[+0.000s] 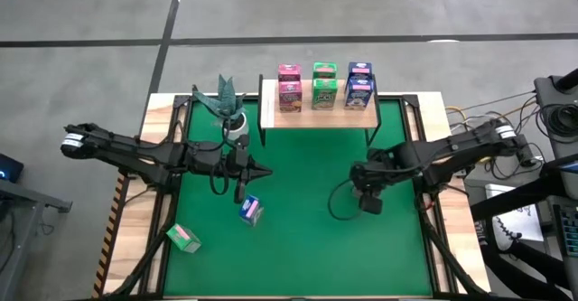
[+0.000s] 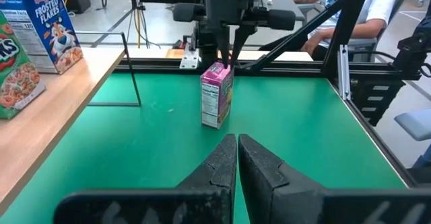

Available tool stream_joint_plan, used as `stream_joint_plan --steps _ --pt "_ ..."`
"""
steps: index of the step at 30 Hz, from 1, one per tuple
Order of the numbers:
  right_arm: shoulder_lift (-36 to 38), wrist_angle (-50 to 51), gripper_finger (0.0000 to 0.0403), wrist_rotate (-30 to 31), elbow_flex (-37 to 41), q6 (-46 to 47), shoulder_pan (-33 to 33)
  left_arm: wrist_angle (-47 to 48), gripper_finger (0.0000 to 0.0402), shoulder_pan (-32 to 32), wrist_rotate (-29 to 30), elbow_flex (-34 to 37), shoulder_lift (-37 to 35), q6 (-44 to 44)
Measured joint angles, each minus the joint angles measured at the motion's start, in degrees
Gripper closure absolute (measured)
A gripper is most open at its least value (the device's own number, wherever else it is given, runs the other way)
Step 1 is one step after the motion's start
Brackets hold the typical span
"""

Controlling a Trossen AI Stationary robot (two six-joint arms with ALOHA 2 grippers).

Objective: Stack cereal on shelf
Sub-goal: Put the violet cereal box aligned with the other violet cereal boxes on the shelf

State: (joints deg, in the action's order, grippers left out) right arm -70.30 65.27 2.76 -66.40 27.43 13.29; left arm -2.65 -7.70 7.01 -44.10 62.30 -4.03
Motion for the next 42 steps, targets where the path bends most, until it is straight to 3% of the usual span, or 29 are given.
stream_joint_plan --steps 6,18,23,28,42 --pt "3.65 0.00 0.0340 0.16 3.32 5.05 1.95 -0.53 0.0402 0.00 0.00 0.00 0.00 0.53" --pt "5.36 0.08 0.0166 4.77 7.60 5.15 2.09 -0.97 0.0402 0.00 0.00 0.00 0.00 1.18" --pt "5.31 0.43 0.0123 4.74 9.58 6.09 2.10 -0.97 0.0402 0.00 0.00 0.00 0.00 1.81" --pt "5.31 0.36 0.0128 4.76 11.30 6.32 2.09 -0.97 0.0402 0.00 0.00 0.00 0.00 1.82" --pt "5.31 -1.39 0.0231 5.14 12.88 7.67 2.09 -0.97 0.0402 0.00 0.00 0.00 0.00 1.82"
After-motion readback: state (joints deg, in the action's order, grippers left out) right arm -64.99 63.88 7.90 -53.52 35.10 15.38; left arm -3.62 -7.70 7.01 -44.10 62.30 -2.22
